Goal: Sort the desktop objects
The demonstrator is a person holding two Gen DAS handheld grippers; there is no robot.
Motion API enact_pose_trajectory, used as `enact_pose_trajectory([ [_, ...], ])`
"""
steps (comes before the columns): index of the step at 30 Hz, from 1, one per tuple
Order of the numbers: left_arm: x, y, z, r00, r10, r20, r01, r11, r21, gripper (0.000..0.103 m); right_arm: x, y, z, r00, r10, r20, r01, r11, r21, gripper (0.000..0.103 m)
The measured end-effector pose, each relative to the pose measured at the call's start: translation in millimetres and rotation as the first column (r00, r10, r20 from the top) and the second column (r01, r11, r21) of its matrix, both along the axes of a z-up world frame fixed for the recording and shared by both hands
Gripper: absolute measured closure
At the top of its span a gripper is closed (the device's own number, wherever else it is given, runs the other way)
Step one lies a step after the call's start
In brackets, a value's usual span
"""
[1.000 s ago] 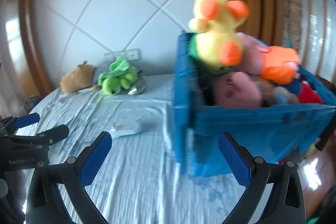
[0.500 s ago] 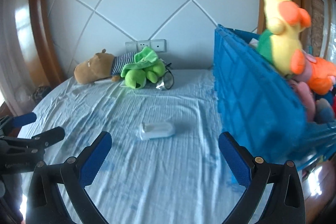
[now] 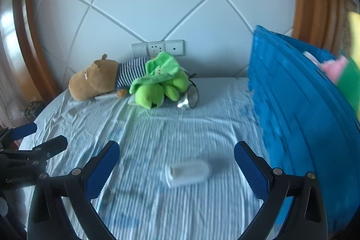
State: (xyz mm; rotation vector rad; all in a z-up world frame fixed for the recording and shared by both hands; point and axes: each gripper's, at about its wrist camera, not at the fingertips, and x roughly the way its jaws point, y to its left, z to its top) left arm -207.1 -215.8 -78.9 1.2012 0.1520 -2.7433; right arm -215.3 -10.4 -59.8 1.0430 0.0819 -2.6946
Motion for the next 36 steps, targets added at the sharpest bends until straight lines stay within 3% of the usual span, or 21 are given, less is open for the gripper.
enact_pose_trajectory([
  [3, -41.6, -4.6, -4.6, 1.0, 0.004, 0.016, -0.005, 0.999, 0.038, 0.0, -47.2, -9.3, -0.8, 0.999, 0.04, 0.032, -0.039, 0.999, -0.014, 0.0],
  [6, -85.6, -2.0, -15.0, 0.999, 0.007, 0.038, -0.008, 1.0, 0.03, 0.001, -93.2, -18.9, -3.0, 0.997, 0.066, 0.04, -0.066, 0.998, -0.014, 0.0],
  [9, -132.8, 4.4, -30.6, 0.997, 0.0, 0.072, -0.001, 1.0, 0.015, 0.013, -141.4, -25.9, -13.2, 0.994, 0.08, 0.076, -0.079, 0.997, -0.019, 0.0],
  [13, -184.6, 8.7, -52.3, 0.996, 0.0, 0.091, -0.002, 1.0, 0.023, 0.018, -199.4, -30.3, -35.1, 0.989, 0.086, 0.119, -0.082, 0.996, -0.041, 0.002],
  [14, -196.0, 8.7, -57.8, 0.996, 0.002, 0.093, -0.005, 1.0, 0.024, 0.024, -213.2, -32.3, -41.4, 0.988, 0.088, 0.129, -0.083, 0.996, -0.041, 0.006],
  [16, -220.7, 8.1, -73.2, 0.994, 0.006, 0.107, -0.009, 1.0, 0.025, 0.028, -240.7, -36.5, -54.4, 0.985, 0.09, 0.149, -0.085, 0.996, -0.039, 0.043],
  [17, -232.1, 6.6, -81.9, 0.993, 0.002, 0.115, -0.005, 1.0, 0.028, 0.028, -254.0, -39.0, -61.4, 0.983, 0.09, 0.157, -0.085, 0.996, -0.042, 0.046],
  [23, -271.0, -2.1, -114.4, 0.992, -0.015, 0.124, 0.014, 1.0, 0.008, 0.028, -317.8, -56.1, -88.5, 0.981, 0.107, 0.159, -0.095, 0.992, -0.086, 0.04],
  [25, -278.1, -5.9, -121.9, 0.991, -0.02, 0.13, 0.019, 1.0, 0.015, 0.034, -334.2, -66.3, -94.8, 0.981, 0.114, 0.158, -0.103, 0.992, -0.076, 0.04],
  [26, -279.8, -7.3, -124.4, 0.991, -0.027, 0.134, 0.024, 0.999, 0.021, 0.042, -342.2, -71.6, -98.0, 0.98, 0.119, 0.158, -0.109, 0.992, -0.07, 0.038],
  [28, -281.3, -9.3, -128.3, 0.989, -0.042, 0.14, 0.038, 0.999, 0.03, 0.045, -354.0, -81.4, -104.9, 0.979, 0.123, 0.161, -0.115, 0.992, -0.061, 0.01],
  [29, -282.1, -10.3, -130.3, 0.988, -0.05, 0.144, 0.046, 0.998, 0.035, 0.048, -359.0, -86.0, -108.4, 0.979, 0.124, 0.164, -0.116, 0.992, -0.056, 0.009],
  [30, -282.9, -11.3, -132.2, 0.987, -0.058, 0.147, 0.053, 0.998, 0.04, 0.057, -364.0, -90.7, -111.9, 0.978, 0.125, 0.167, -0.118, 0.992, -0.052, 0.009],
  [31, -283.7, -12.3, -134.1, 0.986, -0.066, 0.15, 0.06, 0.997, 0.045, 0.064, -368.1, -95.4, -116.4, 0.976, 0.129, 0.175, -0.123, 0.991, -0.045, 0.014],
  [32, -283.6, -12.7, -134.5, 0.986, -0.066, 0.153, 0.061, 0.997, 0.037, 0.081, -368.7, -99.6, -120.9, 0.974, 0.133, 0.185, -0.129, 0.991, -0.034, 0.024],
  [33, -281.5, -14.7, -133.0, 0.987, -0.059, 0.151, 0.056, 0.998, 0.028, 0.093, -366.7, -103.1, -124.4, 0.973, 0.134, 0.186, -0.133, 0.991, -0.019, 0.054],
  [35, -275.8, -20.8, -129.0, 0.989, -0.042, 0.14, 0.039, 0.999, 0.021, 0.095, -360.5, -109.6, -129.0, 0.974, 0.136, 0.181, -0.14, 0.99, 0.011, 0.063],
  [36, -271.8, -23.6, -126.2, 0.99, -0.036, 0.134, 0.033, 0.999, 0.02, 0.096, -352.6, -111.4, -126.7, 0.975, 0.144, 0.171, -0.149, 0.989, 0.017, 0.079],
])
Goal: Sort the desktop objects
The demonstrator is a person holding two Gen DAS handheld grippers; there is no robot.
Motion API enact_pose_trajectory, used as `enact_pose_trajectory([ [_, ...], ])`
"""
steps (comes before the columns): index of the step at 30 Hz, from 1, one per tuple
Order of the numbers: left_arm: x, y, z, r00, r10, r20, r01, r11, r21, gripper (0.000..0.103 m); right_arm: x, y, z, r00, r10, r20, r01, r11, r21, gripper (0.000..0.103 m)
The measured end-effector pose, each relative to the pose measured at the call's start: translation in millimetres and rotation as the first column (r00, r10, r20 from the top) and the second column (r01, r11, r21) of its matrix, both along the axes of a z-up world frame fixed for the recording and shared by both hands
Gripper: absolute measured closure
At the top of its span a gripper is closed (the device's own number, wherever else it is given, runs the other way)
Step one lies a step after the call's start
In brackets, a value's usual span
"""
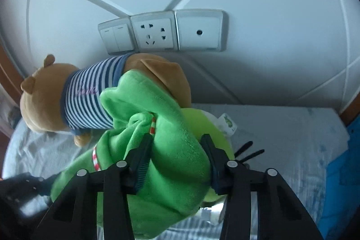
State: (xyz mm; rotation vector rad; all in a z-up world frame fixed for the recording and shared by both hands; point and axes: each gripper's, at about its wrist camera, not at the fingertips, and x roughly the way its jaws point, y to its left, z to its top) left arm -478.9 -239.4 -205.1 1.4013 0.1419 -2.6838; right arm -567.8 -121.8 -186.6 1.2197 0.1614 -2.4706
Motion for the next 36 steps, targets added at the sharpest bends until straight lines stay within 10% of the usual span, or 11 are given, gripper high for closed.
enact_pose_trajectory([
  [14, 133.5, -33.4, 68.3, 0.996, 0.037, -0.08, -0.036, 0.999, 0.012, 0.101, 175.3, 16.1, 56.6, 0.983, 0.183, 0.02, -0.173, 0.955, -0.24, 0.098],
  [19, 141.3, -22.4, 62.4, 1.0, 0.022, -0.021, -0.021, 0.999, 0.046, 0.099, 212.7, 32.0, 41.6, 0.992, 0.101, 0.073, -0.081, 0.97, -0.231, 0.098],
  [22, 138.1, -13.5, 58.2, 1.0, 0.012, -0.008, -0.011, 0.998, 0.067, 0.054, 214.5, 55.4, 32.0, 0.996, 0.023, 0.092, -0.003, 0.978, -0.21, 0.098],
  [23, 135.8, -11.1, 57.0, 1.0, 0.01, -0.01, -0.009, 0.997, 0.072, 0.015, 211.4, 62.6, 30.7, 0.996, 0.003, 0.092, 0.016, 0.979, -0.203, 0.097],
  [24, 133.0, -9.2, 56.0, 1.0, 0.01, -0.013, -0.009, 0.997, 0.075, 0.0, 207.9, 70.0, 30.1, 0.996, -0.016, 0.091, 0.034, 0.98, -0.197, 0.097],
  [28, 116.9, -3.8, 48.2, 1.0, 0.003, -0.011, -0.002, 0.997, 0.079, 0.0, 187.6, 94.2, 28.8, 0.993, -0.08, 0.088, 0.096, 0.976, -0.193, 0.09],
  [30, 103.6, -2.8, 38.8, 1.0, -0.005, 0.003, 0.005, 0.997, 0.076, 0.0, 171.3, 102.0, 25.7, 0.99, -0.104, 0.091, 0.121, 0.972, -0.202, 0.078],
  [33, 82.9, -3.9, 26.4, 1.0, -0.009, 0.01, 0.008, 0.997, 0.071, 0.0, 144.8, 110.3, 18.7, 0.987, -0.129, 0.099, 0.149, 0.962, -0.228, 0.022],
  [36, 60.0, -9.2, 22.3, 1.0, 0.012, -0.006, -0.011, 0.998, 0.064, 0.0, 117.9, 115.4, 17.9, 0.984, -0.161, 0.075, 0.174, 0.957, -0.231, 0.017],
])
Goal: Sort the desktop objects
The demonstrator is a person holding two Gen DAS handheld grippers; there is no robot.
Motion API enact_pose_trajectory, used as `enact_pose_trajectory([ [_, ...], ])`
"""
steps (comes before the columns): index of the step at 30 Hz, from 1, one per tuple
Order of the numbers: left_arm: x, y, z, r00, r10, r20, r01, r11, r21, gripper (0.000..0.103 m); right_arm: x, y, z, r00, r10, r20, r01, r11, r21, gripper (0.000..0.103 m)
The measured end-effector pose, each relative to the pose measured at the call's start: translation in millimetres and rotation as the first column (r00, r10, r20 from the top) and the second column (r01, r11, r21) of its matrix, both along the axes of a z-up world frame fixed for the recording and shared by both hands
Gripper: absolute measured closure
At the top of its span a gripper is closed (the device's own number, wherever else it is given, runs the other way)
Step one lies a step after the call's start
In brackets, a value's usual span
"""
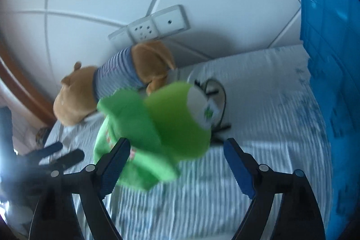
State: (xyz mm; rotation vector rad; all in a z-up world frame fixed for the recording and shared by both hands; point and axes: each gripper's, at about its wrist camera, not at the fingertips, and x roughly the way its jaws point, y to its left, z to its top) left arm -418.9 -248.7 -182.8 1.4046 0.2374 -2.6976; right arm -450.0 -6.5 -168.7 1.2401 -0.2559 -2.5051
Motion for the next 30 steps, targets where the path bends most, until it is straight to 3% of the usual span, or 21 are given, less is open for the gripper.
enact_pose_trajectory([
  [3, -26.4, -10.8, 1.5, 0.999, 0.039, -0.031, -0.039, 0.999, 0.012, 0.0, -27.1, 4.8, 0.1, 0.999, -0.035, -0.028, 0.036, 0.999, 0.009, 0.017],
  [5, -42.1, -15.7, 1.1, 0.997, 0.056, -0.05, -0.055, 0.998, 0.018, 0.0, -43.9, 11.4, 0.5, 0.997, -0.067, -0.044, 0.067, 0.998, -0.006, 0.026],
  [8, -65.3, -7.4, -14.3, 1.0, 0.015, 0.005, -0.015, 1.0, 0.0, 0.0, -66.7, 16.2, 1.2, 0.991, -0.116, -0.068, 0.115, 0.993, -0.021, 0.029],
  [10, -69.3, 4.7, -30.6, 0.997, -0.042, 0.067, 0.043, 0.999, -0.012, 0.0, -86.3, 5.5, -9.6, 0.995, -0.094, -0.016, 0.095, 0.995, 0.019, 0.029],
  [13, -53.3, 18.2, -47.8, 0.991, -0.083, 0.109, 0.086, 0.996, -0.021, 0.0, -96.9, -17.5, -41.7, 0.992, 0.002, 0.127, -0.013, 0.997, 0.082, 0.029],
  [15, -32.9, 21.4, -54.4, 0.987, -0.099, 0.126, 0.098, 0.995, 0.015, 0.0, -80.0, -19.0, -47.7, 0.99, 0.011, 0.14, -0.025, 0.995, 0.095, 0.029],
  [19, 11.8, 37.8, -69.4, 0.976, -0.134, 0.174, 0.137, 0.991, -0.004, 0.0, -33.0, 2.3, -42.7, 0.985, 0.031, 0.172, -0.035, 0.999, 0.018, 0.029],
  [24, 65.0, 50.3, -80.6, 0.962, -0.16, 0.219, 0.161, 0.987, 0.014, 0.0, 27.3, 11.7, -50.2, 0.965, 0.093, 0.247, -0.1, 0.995, 0.013, 0.029],
  [28, 93.4, 40.8, -50.0, 0.977, -0.136, 0.162, 0.136, 0.991, 0.014, 0.0, 63.8, 13.2, -68.7, 0.936, 0.131, 0.325, -0.155, 0.987, 0.049, 0.029],
  [30, 97.5, 32.9, -25.0, 0.988, -0.114, 0.106, 0.113, 0.993, 0.014, 0.0, 72.6, 21.5, -64.5, 0.94, 0.112, 0.321, -0.135, 0.99, 0.048, 0.028],
])
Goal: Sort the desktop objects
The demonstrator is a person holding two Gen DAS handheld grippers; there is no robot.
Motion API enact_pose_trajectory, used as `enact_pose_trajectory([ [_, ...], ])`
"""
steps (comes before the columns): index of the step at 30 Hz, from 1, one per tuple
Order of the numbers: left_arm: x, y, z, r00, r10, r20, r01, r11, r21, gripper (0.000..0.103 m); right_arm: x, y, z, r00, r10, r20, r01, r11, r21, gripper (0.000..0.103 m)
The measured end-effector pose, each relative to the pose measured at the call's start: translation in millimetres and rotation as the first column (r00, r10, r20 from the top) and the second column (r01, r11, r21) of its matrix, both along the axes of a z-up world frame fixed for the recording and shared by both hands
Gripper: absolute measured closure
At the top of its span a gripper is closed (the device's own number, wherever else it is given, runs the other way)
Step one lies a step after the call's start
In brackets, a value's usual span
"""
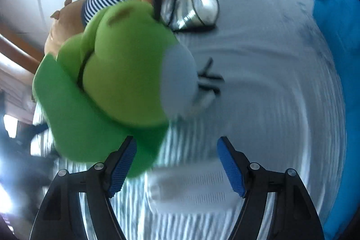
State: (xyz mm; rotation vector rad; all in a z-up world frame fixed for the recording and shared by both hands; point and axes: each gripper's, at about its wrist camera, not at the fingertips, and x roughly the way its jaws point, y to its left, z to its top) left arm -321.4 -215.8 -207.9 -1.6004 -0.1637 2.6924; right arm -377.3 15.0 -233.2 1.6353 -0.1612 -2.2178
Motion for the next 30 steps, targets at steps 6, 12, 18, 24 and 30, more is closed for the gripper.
enact_pose_trajectory([
  [6, -44.9, -3.2, 41.4, 0.995, 0.019, -0.093, -0.022, 0.999, -0.031, 0.0, -14.5, 13.8, 58.2, 0.98, -0.11, -0.164, 0.102, 0.993, -0.058, 0.0],
  [12, -105.5, 7.9, -12.1, 1.0, -0.006, 0.015, 0.006, 1.0, -0.019, 0.0, -75.7, -22.8, 31.9, 0.983, -0.112, -0.143, 0.109, 0.994, -0.031, 0.0],
  [18, -88.9, -0.4, -37.7, 1.0, 0.005, 0.015, -0.008, 0.987, 0.162, 0.0, -65.4, -18.0, 4.0, 0.989, -0.124, -0.079, 0.117, 0.989, -0.093, 0.001],
  [24, -38.7, 2.5, -32.9, 0.997, -0.049, -0.058, 0.058, 0.985, 0.162, 0.021, -14.1, -31.0, 4.5, 0.989, -0.049, -0.142, 0.029, 0.989, -0.142, 0.025],
  [30, 26.9, -3.0, -39.0, 0.997, -0.08, -0.002, 0.08, 0.996, 0.037, 0.028, 48.7, -49.6, 9.4, 0.978, 0.111, -0.176, -0.131, 0.986, -0.107, 0.025],
])
